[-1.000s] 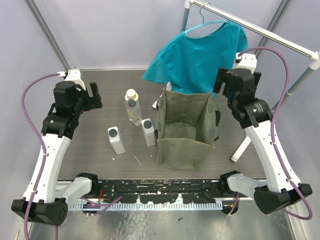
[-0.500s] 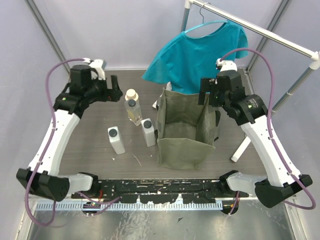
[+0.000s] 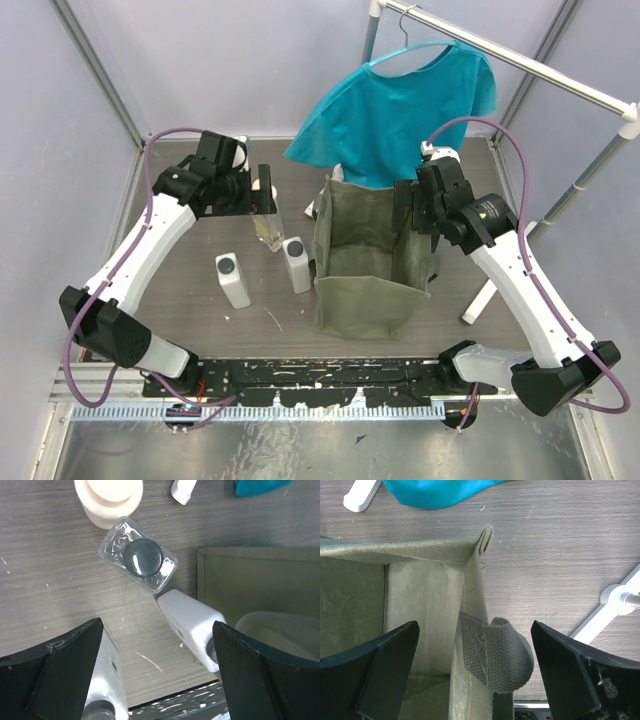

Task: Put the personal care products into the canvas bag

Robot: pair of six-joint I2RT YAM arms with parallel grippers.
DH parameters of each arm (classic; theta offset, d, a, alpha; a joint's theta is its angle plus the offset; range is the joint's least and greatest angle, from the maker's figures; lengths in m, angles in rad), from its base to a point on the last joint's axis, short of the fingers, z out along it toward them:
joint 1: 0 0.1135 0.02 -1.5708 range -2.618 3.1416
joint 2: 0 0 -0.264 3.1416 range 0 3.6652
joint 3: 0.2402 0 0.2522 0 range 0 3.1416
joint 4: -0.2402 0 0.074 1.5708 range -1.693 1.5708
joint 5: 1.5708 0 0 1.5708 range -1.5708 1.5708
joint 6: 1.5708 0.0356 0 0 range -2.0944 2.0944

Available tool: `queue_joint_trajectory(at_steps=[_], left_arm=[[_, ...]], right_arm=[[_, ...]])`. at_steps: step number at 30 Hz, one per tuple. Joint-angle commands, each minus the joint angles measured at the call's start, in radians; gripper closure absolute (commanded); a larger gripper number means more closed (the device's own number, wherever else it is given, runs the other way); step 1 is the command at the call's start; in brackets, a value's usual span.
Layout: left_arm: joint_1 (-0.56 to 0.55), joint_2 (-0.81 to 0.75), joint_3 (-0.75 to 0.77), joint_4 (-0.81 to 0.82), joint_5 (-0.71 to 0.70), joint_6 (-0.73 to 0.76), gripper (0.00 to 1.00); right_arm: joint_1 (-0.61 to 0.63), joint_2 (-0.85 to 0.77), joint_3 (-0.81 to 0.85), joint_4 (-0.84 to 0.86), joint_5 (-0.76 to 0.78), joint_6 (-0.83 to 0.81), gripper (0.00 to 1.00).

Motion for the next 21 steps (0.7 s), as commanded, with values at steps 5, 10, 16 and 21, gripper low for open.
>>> queue_joint_trajectory(at_steps=[5, 10, 16, 21], left_arm=[[-0.036, 0.128, 0.228, -0.218, -0.228, -0.396, 0.02], [-0.079, 0.265, 0.404, -0.435, -0.407, -0.579, 0.02], [-0.092, 0.377, 0.485, -0.594, -0.428, -0.704, 0.02], [-0.093, 0.36, 0.366, -0.479, -0.389, -0.746, 0.02]], right_arm=[[0.007, -0.014, -0.002, 0.008, 0.028, 0.017, 0.0], [0.006, -0.012, -0.002, 0.0, 0.05, 0.01, 0.0], [0.006, -0.022, -0.021, 0.0, 0.063, 0.006, 0.0], [0.006, -0.029, -0.04, 0.005, 0.064, 0.003, 0.0]])
